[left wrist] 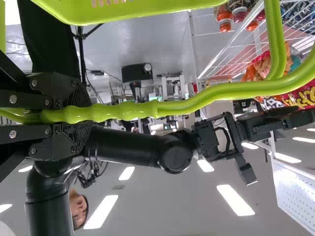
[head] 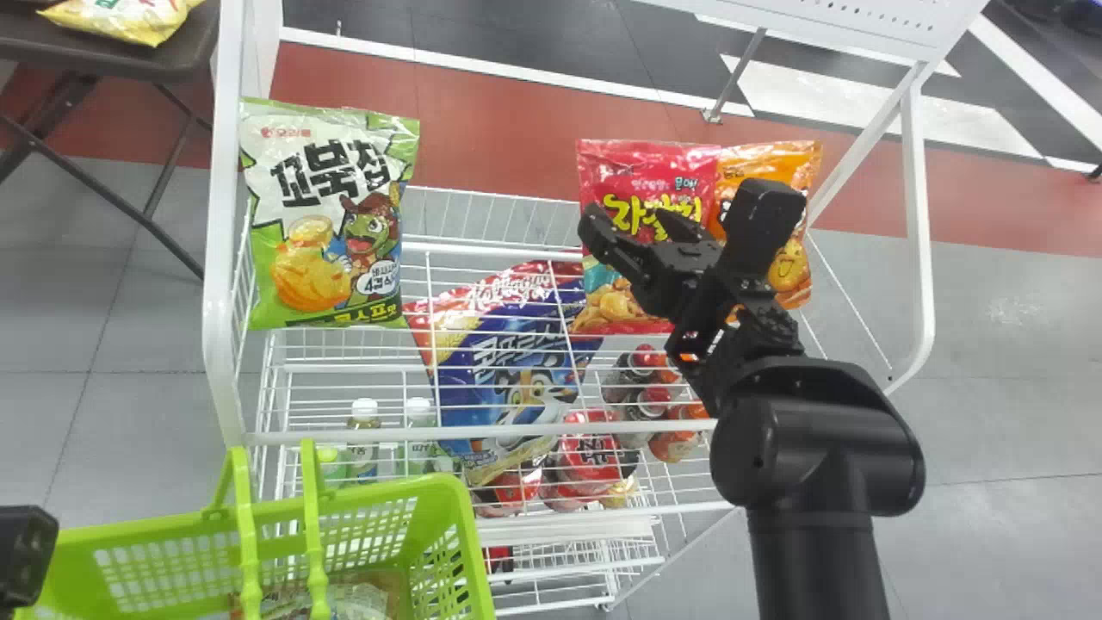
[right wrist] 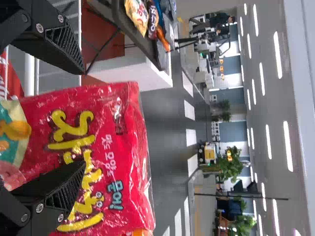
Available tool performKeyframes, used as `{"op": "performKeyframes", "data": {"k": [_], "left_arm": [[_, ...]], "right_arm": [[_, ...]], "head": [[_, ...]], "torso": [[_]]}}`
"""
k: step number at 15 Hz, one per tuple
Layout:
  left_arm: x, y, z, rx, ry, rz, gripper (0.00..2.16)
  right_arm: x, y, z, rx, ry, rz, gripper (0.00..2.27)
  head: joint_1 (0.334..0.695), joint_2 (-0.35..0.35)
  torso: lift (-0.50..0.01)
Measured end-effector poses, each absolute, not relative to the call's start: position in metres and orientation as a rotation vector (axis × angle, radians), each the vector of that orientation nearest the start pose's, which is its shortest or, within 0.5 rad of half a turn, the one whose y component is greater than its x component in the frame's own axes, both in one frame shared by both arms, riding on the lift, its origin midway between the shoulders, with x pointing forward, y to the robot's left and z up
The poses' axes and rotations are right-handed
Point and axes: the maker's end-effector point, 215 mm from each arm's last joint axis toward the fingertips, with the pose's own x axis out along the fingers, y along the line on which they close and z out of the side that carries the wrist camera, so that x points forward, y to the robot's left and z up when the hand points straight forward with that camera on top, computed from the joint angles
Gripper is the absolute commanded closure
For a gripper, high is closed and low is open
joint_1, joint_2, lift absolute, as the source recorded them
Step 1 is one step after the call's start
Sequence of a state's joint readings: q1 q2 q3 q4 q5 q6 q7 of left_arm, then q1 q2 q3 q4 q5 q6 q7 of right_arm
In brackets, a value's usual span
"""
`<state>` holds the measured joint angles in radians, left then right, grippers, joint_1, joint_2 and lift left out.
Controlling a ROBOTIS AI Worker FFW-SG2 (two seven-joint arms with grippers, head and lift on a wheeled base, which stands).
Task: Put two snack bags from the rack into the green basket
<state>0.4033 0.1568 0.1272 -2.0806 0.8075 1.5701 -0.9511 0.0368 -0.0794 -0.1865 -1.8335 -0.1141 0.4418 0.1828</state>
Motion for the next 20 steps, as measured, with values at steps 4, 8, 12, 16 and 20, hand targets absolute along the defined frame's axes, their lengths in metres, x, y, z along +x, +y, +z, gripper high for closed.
{"op": "performKeyframes", "data": {"k": [4, 8, 12, 16, 20], "left_arm": [[0.204, 0.032, -0.368, -1.127, 1.087, -1.24, 1.27], [0.208, 0.036, -0.37, -1.128, 1.086, -1.232, 1.27], [0.211, 0.036, -0.37, -1.121, 1.084, -1.225, 1.27], [0.208, 0.034, -0.371, -1.125, 1.088, -1.223, 1.27], [0.203, 0.034, -0.373, -1.128, 1.094, -1.216, 1.27]], "right_arm": [[0.588, -0.33, -0.356, 0.036, 0.206, -0.023, 0.19], [0.59, -0.338, -0.384, 0.024, 0.262, -0.037, 0.35], [0.581, -0.325, -0.411, 0.032, 0.309, -0.003, 1.5], [0.578, -0.319, -0.409, 0.06, 0.309, 0.014, 2.23], [0.579, -0.327, -0.398, 0.06, 0.27, 0.003, 2.24]], "head": [[0.695, -0.35], [0.695, -0.35], [0.695, -0.35], [0.695, -0.35], [0.695, -0.35]], "torso": [[-0.004], [-0.004], [-0.004], [-0.004], [-0.004]]}}
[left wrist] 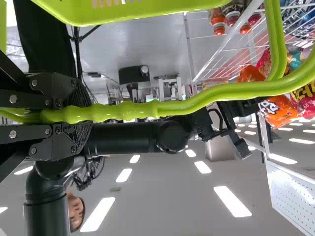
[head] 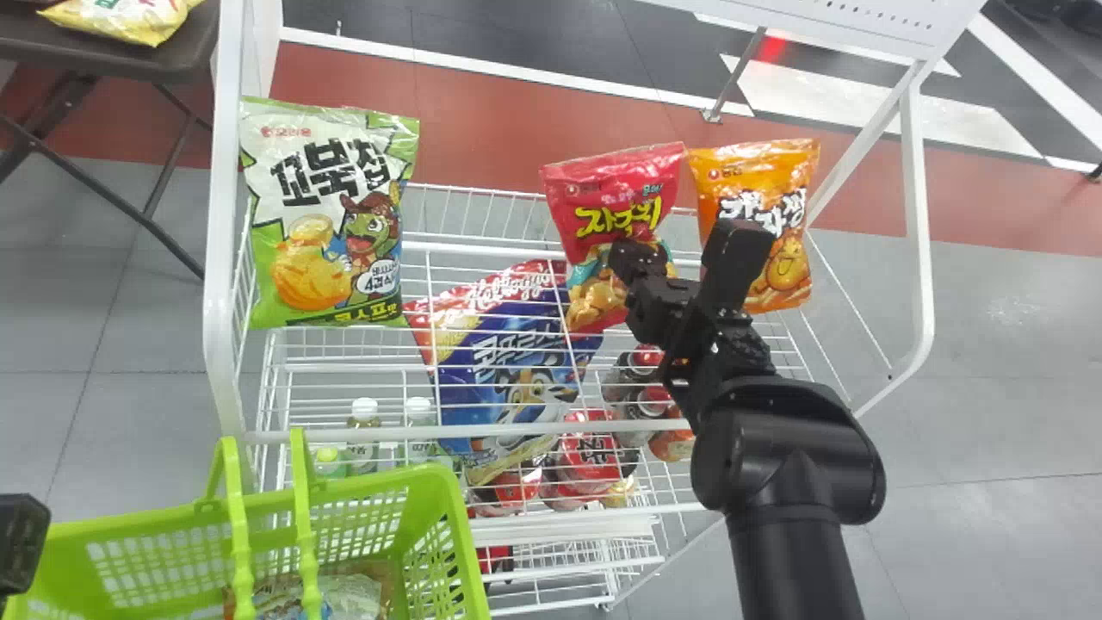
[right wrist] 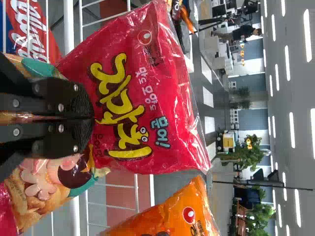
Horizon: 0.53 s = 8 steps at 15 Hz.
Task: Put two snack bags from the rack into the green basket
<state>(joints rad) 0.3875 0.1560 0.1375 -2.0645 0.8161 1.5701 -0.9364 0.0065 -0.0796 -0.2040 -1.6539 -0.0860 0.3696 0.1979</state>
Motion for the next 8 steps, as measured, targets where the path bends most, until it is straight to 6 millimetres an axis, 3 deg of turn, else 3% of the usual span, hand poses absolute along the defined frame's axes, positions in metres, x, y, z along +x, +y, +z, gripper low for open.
{"op": "performKeyframes", "data": {"k": [3, 8], "left_arm": [[0.198, 0.033, -0.374, -1.123, 1.099, -1.211, 1.27], [0.194, 0.032, -0.373, -1.111, 1.1, -1.208, 1.27]], "right_arm": [[0.563, -0.325, -0.376, 0.071, 0.212, 0.012, 2.24], [0.499, -0.301, -0.316, 0.144, 0.114, 0.081, 2.24]], "head": [[0.695, -0.35], [0.695, -0.35]], "torso": [[-0.004], [-0.004]]}}
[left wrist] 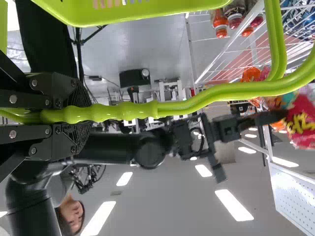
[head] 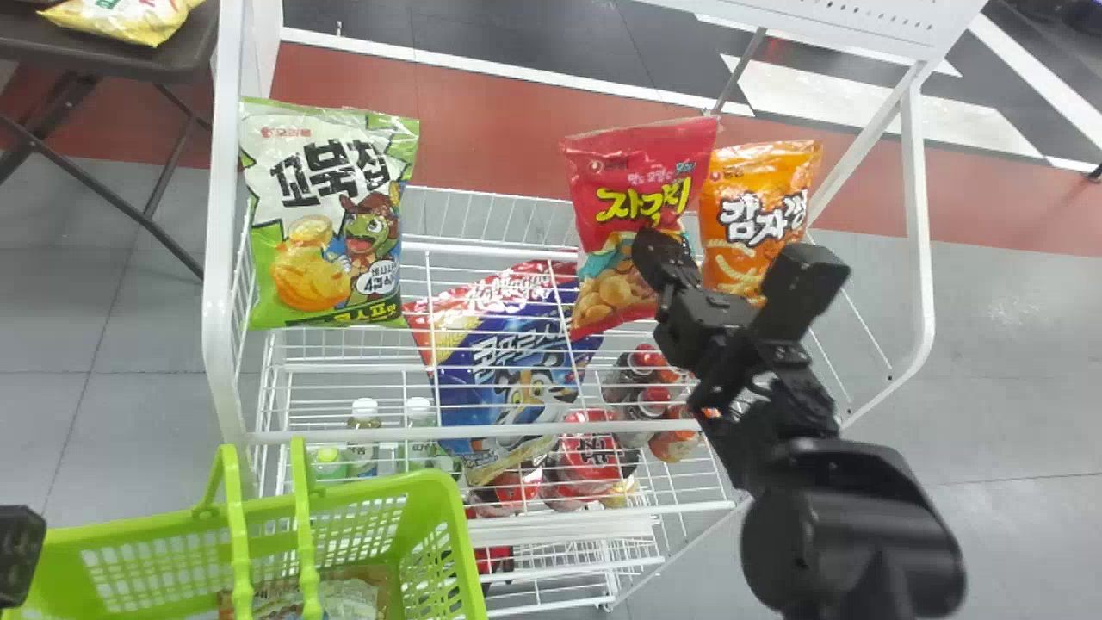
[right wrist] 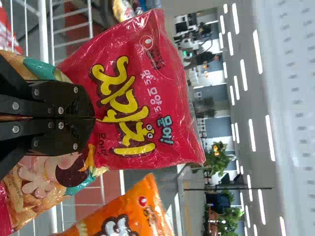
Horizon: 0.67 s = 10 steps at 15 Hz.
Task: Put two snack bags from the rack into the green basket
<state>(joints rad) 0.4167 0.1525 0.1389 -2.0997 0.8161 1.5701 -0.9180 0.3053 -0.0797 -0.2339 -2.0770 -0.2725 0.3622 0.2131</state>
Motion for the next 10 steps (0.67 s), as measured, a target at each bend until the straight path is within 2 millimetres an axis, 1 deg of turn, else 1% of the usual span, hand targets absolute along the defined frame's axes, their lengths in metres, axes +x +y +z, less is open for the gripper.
{"op": "performKeyframes", "data": {"k": [1, 2, 3, 4, 6, 8, 9, 10], "left_arm": [[0.194, 0.03, -0.373, -1.11, 1.102, -1.21, 1.27], [0.193, 0.028, -0.372, -1.111, 1.101, -1.213, 1.27], [0.193, 0.027, -0.371, -1.113, 1.099, -1.217, 1.27], [0.193, 0.025, -0.37, -1.115, 1.097, -1.22, 1.27], [0.192, 0.022, -0.369, -1.117, 1.093, -1.225, 1.27], [0.192, 0.021, -0.369, -1.115, 1.094, -1.224, 1.27], [0.192, 0.02, -0.369, -1.113, 1.094, -1.223, 1.27], [0.191, 0.02, -0.369, -1.111, 1.095, -1.222, 1.27]], "right_arm": [[0.484, -0.293, -0.305, 0.17, 0.119, 0.104, 2.24], [0.469, -0.282, -0.301, 0.196, 0.144, 0.131, 2.24], [0.456, -0.271, -0.301, 0.219, 0.18, 0.155, 2.24], [0.443, -0.257, -0.305, 0.244, 0.232, 0.183, 2.24], [0.412, -0.226, -0.322, 0.286, 0.356, 0.238, 2.24], [0.383, -0.201, -0.339, 0.306, 0.46, 0.281, 2.24], [0.368, -0.188, -0.348, 0.312, 0.516, 0.303, 2.24], [0.349, -0.174, -0.362, 0.317, 0.598, 0.33, 2.24]], "head": [[0.695, -0.35], [0.695, -0.35], [0.695, -0.35], [0.695, -0.35], [0.695, -0.35], [0.695, -0.35], [0.695, -0.35], [0.695, -0.345]], "torso": [[-0.004], [-0.004], [-0.004], [-0.004], [-0.004], [-0.004], [-0.004], [-0.004]]}}
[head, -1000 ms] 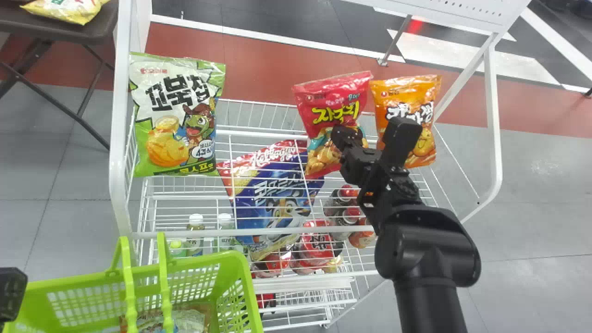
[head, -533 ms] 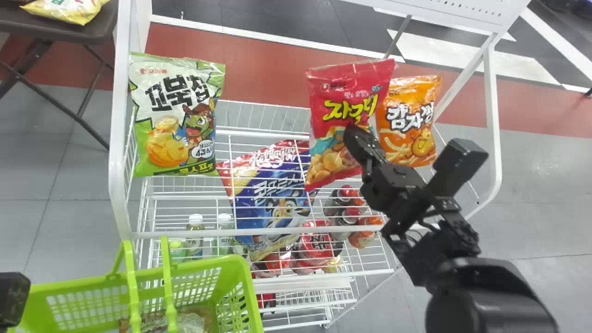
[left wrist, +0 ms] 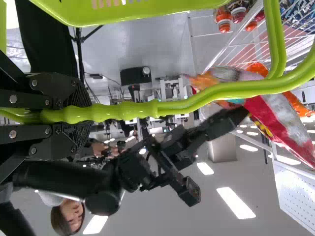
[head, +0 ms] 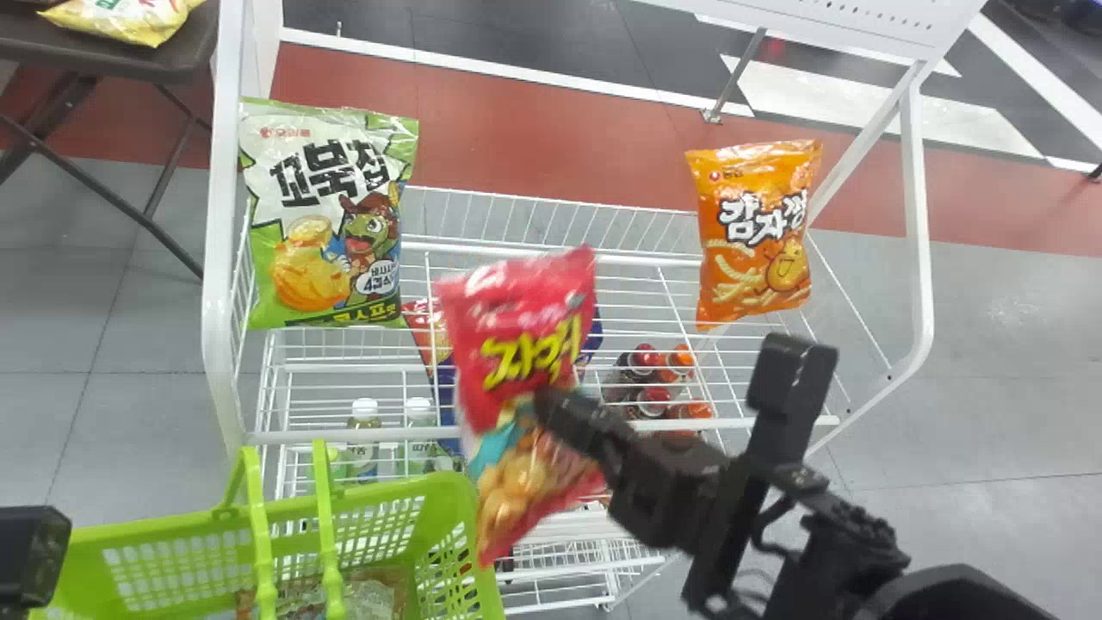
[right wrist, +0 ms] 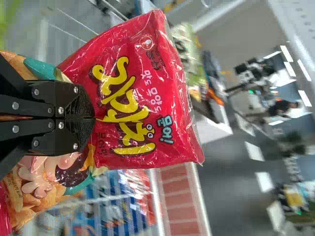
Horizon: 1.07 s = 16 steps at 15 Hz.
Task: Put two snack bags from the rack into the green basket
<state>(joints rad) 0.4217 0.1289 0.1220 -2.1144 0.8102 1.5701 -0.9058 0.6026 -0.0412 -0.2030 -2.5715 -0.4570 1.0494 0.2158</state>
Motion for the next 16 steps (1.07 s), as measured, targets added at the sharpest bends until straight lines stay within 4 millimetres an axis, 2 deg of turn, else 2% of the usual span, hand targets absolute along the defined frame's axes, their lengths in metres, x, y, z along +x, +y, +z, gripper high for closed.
{"op": "performKeyframes", "data": {"k": [3, 7, 8, 11, 14, 16], "left_arm": [[0.19, 0.017, -0.368, -1.096, 1.097, -1.226, 1.27], [0.19, 0.016, -0.369, -1.088, 1.1, -1.225, 1.27], [0.19, 0.016, -0.369, -1.087, 1.1, -1.227, 1.27], [0.19, 0.015, -0.369, -1.083, 1.103, -1.226, 1.27], [0.188, 0.013, -0.369, -1.079, 1.107, -1.232, 1.27], [0.187, 0.013, -0.369, -1.078, 1.107, -1.234, 1.27]], "right_arm": [[0.289, -0.147, -0.397, 0.305, 0.841, 0.391, 2.24], [0.233, -0.122, -0.413, 0.281, 1.012, 0.472, 2.24], [0.221, -0.112, -0.416, 0.276, 1.042, 0.502, 2.24], [0.206, -0.085, -0.425, 0.272, 1.083, 0.558, 2.24], [0.204, -0.066, -0.446, 0.286, 1.118, 0.581, 2.24], [0.214, -0.056, -0.465, 0.307, 1.109, 0.573, 2.24]], "head": [[0.695, -0.328], [0.695, -0.325], [0.695, -0.303], [0.695, -0.25], [0.695, -0.186], [0.695, -0.142]], "torso": [[-0.004], [-0.004], [-0.004], [-0.004], [-0.004], [-0.004]]}}
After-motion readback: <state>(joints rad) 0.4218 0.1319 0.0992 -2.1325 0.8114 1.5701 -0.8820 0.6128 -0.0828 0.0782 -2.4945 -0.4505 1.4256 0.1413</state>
